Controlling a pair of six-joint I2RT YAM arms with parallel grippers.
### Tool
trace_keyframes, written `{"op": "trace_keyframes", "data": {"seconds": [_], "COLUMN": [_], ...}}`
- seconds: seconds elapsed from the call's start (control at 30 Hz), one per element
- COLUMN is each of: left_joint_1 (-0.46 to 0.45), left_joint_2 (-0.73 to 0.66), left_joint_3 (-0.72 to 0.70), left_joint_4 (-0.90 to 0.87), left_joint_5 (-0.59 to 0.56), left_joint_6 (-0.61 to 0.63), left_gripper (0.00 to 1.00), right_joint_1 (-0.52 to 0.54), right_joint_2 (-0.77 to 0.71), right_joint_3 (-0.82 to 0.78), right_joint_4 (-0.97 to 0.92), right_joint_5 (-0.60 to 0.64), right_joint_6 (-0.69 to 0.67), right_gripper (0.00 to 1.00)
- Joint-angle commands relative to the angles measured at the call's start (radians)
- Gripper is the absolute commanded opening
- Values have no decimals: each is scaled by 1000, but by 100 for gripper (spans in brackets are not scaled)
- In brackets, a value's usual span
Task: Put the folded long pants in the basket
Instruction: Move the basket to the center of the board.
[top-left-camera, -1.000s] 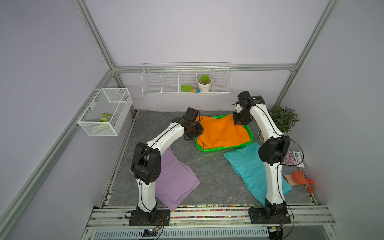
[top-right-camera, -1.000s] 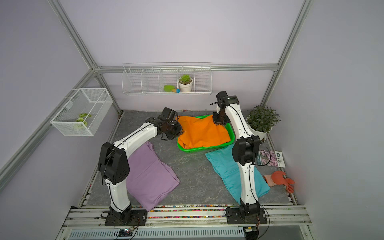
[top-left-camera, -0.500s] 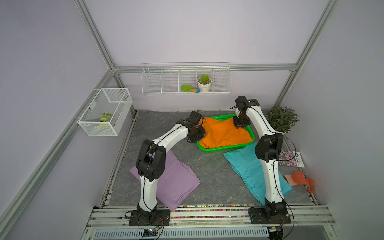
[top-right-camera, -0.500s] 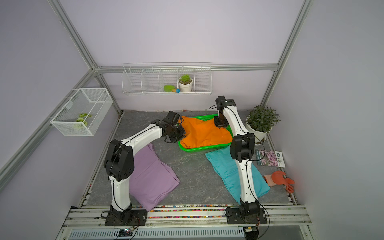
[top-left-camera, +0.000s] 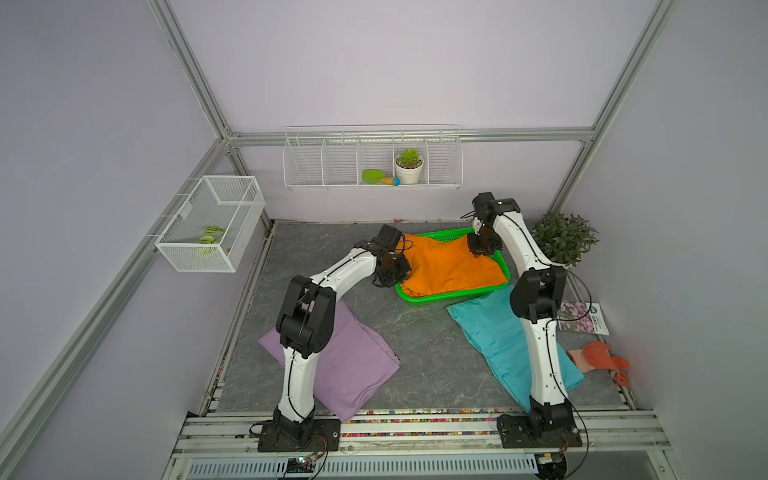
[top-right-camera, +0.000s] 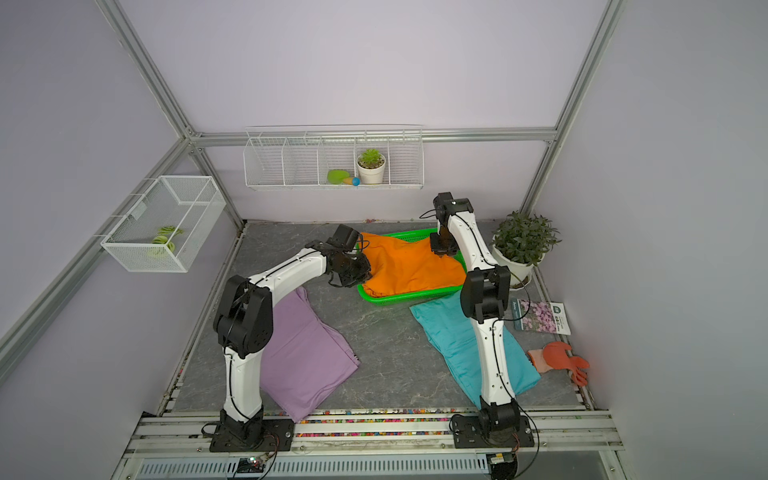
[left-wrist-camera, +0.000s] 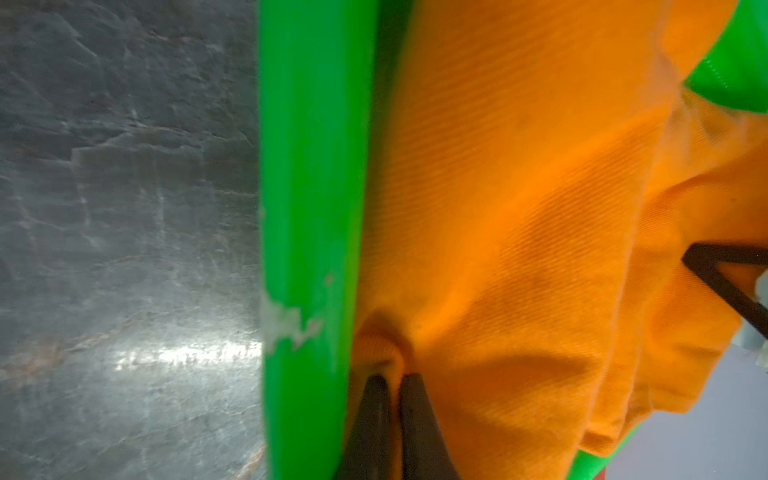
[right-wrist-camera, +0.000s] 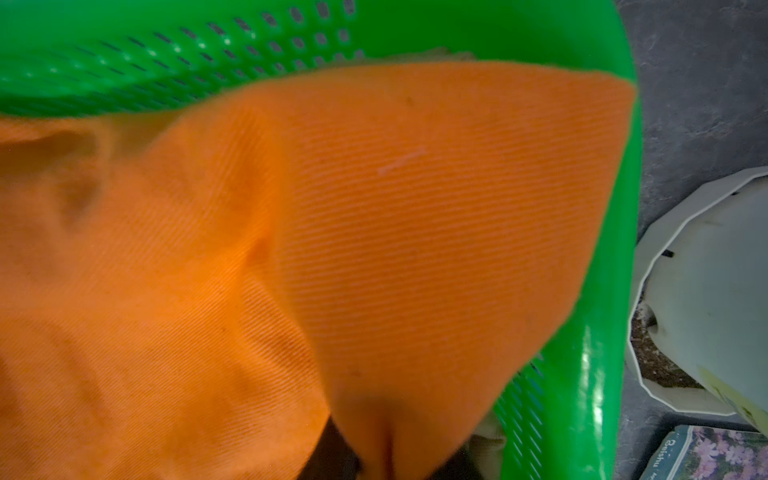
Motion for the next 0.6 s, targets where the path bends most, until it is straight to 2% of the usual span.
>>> {"op": "trace_keyframes", "data": {"seconds": [0.0,0.13,0.27,0.57], "left_joint_1": [122,238,353,379], "left_joint_2": [-38,-110,-189,-320], "left_joint_3": [-95,-173,-274,-198], "left_joint_4": [-149,-188,-164,-258], "left_joint_5": [-38,-36,72,222], "left_joint_6": [69,188,251,288], "left_gripper": [0,0,0,0], "right_joint_1": [51,135,176,179], "right_joint_2": [31,26,-5,-99], "right_joint_3": [13,14,6,-28], "right_joint_4": [-17,7,13,73], "right_joint_5": [-69,-123,-118,-253], "right_joint_6": [56,93,135,200], "right_gripper": [0,0,0,0]}}
